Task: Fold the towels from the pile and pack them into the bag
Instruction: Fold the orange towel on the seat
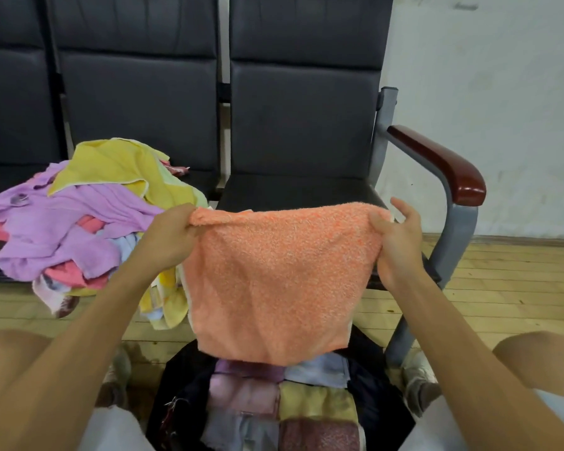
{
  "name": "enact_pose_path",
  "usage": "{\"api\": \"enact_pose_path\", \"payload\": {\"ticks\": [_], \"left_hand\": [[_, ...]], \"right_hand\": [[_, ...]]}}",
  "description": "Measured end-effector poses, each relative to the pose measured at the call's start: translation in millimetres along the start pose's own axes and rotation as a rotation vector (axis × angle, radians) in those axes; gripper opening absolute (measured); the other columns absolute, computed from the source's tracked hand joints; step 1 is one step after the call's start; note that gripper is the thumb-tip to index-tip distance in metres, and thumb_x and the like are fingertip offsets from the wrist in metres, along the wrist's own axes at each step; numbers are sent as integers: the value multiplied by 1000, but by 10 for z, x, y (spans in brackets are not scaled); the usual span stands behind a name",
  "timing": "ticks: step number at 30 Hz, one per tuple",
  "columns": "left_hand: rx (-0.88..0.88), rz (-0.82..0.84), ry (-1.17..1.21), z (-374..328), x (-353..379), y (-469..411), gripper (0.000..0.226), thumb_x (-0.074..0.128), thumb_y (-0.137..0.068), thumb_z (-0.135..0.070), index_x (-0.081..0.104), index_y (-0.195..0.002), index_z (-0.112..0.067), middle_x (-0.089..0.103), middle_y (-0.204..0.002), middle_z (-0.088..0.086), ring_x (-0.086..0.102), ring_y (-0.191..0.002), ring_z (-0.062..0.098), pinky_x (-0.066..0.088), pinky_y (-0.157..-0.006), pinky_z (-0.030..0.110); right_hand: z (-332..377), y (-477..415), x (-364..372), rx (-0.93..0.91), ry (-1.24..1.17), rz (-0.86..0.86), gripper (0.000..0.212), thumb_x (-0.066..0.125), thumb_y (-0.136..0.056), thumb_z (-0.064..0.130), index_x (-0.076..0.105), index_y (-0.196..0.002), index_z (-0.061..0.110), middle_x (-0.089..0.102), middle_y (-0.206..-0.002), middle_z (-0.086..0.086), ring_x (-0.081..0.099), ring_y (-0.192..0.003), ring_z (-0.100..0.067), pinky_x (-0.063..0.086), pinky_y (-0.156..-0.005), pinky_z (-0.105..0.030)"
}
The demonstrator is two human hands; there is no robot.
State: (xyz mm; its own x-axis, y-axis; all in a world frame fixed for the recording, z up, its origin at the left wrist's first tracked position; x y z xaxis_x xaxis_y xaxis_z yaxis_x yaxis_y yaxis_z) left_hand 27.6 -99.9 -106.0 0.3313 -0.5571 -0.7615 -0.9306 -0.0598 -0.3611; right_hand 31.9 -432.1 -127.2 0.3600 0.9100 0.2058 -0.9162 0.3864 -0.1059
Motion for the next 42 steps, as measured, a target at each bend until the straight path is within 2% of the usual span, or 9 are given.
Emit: {"api": "enact_pose_path", "payload": {"ticks": [3,8,14,23,26,29,35,37,42], "left_hand": [[-91,43,133,114,-46,4,12,64,-91,-19,61,-81,-13,60,-80,-1,55,-84,23,36,-60,24],[-253,71,660,194,-150,95,32,78,-78,-27,67,-107,-23,66,-108,3,61,-100,19,51,-89,37],[-251,76,999,81,-120,138,19,50,-99,-16,69,-103,-17,67,-90,0,60,-86,11,49,-81,27],[-323,-134,662,305,-141,160,23,56,-95,-15,71,-84,-28,70,-100,-6,59,-103,14,49,-87,36],[-164,-60,510,190,-207,177,27,55,-97,-16,69,-82,-33,68,-87,-22,58,-94,5,48,-83,30],[-148,112,519,169,-145,193,16,59,-94,-16,72,-101,-21,67,-111,-7,57,-107,10,46,-94,29],[-19,138,75,142,35,158,16,68,-89,-14,70,-103,-7,64,-102,4,58,-102,22,40,-79,28],[6,11,-56,160,58,119,11,61,-93,-14,63,-86,-6,55,-93,11,53,-95,28,28,-70,25],[67,-118,11,82,138,61,11,54,-97,-11,56,-94,-1,38,-106,6,40,-94,16,30,-83,23]], "right_hand": [[92,40,-29,-156,218,23,24,53,-98,10,64,-116,20,58,-107,15,56,-105,-8,50,-92,-34],[56,19,-152,-127,274,37,24,49,-99,7,71,-98,16,62,-100,14,54,-103,-7,47,-93,-33],[59,3,-221,-108,246,56,24,55,-94,5,71,-94,23,67,-107,3,58,-105,-12,47,-86,-29],[130,-19,-194,-80,623,279,50,79,-75,2,65,-122,15,58,-119,1,54,-112,-18,49,-96,-39],[177,-11,-180,-293,911,234,37,73,-84,8,67,-120,9,65,-116,-6,58,-109,-22,46,-95,-39],[117,-66,-215,-403,1143,165,22,63,-92,15,70,-110,4,69,-102,-11,62,-91,-24,42,-74,-29],[69,-144,-212,-468,1069,101,31,58,-93,18,54,-63,14,50,-76,-6,47,-73,-16,36,-65,-23],[20,-98,-158,-387,884,142,31,52,-97,24,58,-71,8,54,-70,-8,50,-66,-17,40,-62,-27],[-288,50,18,-160,678,224,32,41,-102,41,52,-107,12,57,-101,0,57,-94,-16,47,-81,-39]]}}
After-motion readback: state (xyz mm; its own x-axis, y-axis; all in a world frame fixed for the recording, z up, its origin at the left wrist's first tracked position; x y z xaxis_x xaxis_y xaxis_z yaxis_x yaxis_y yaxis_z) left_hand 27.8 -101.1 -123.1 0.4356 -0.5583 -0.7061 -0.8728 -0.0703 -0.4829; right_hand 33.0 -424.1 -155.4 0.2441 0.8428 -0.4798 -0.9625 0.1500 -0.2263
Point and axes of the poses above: each hand's wrist, its own y-axis away from the middle knuckle, its own x-axis out of the palm, z = x × y, the point moved 5 cm from there along -y, towards the middle knuckle
